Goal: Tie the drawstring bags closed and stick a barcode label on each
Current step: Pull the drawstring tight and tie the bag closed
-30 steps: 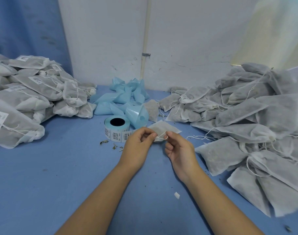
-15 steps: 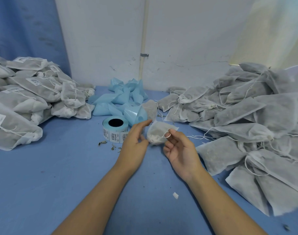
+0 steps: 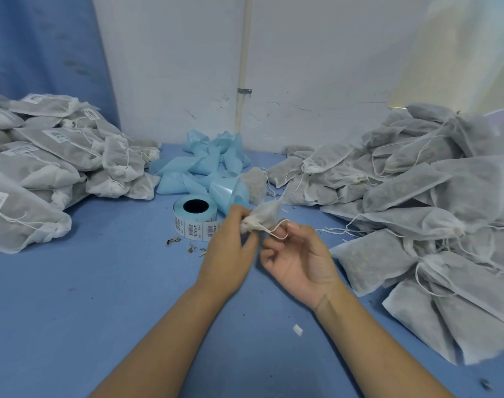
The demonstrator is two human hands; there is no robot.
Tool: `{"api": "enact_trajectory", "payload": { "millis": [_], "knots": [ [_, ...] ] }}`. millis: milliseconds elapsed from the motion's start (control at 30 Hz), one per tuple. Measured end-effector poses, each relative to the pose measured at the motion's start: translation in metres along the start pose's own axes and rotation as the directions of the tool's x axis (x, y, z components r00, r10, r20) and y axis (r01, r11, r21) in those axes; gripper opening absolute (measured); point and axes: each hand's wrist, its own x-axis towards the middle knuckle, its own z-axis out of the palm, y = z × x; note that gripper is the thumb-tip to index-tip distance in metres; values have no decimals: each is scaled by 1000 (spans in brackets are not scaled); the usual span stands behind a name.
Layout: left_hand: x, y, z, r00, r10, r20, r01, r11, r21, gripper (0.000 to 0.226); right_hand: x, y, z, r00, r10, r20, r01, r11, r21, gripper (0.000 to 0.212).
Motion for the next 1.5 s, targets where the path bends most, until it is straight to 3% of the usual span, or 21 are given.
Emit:
{"api": "enact_trajectory", "payload": {
  "millis": [67,233,500,767,900,1000,1167,1500],
  "knots": [
    [0,2,-2,992,-73,-107,62,993,-97,29,1,-1,-2,998,-22,-59,22,1000,8,35],
    [1,7,-4,954,-155,-255,71,947,-312,41,2,0,-2,968,-100,-232,86,994,-69,12],
    [6,0,-6,908,-236,-345,108,931,-350,52,8,13,-2,851,-350,-392,161,883,-440,11],
    [6,1,-8,928,-232,-293,132,937,-324,58,9,17,-7,836,-346,-426,106,864,-493,3],
    [5,4,-8,942,-276,-190,185,901,-393,46,9,16,-8,836,-342,-430,134,886,-443,2],
    [4,6,-7,954,-260,-150,201,925,-324,40,10,19,-8,826,-361,-433,103,852,-514,2],
    [4,5,-3,958,-229,-174,183,951,-248,56,10,19,-9,832,-357,-424,92,843,-529,4],
    [7,1,-6,949,-235,-210,148,921,-360,49,8,21,-6,852,-357,-383,51,785,-618,12]
  ]
}}
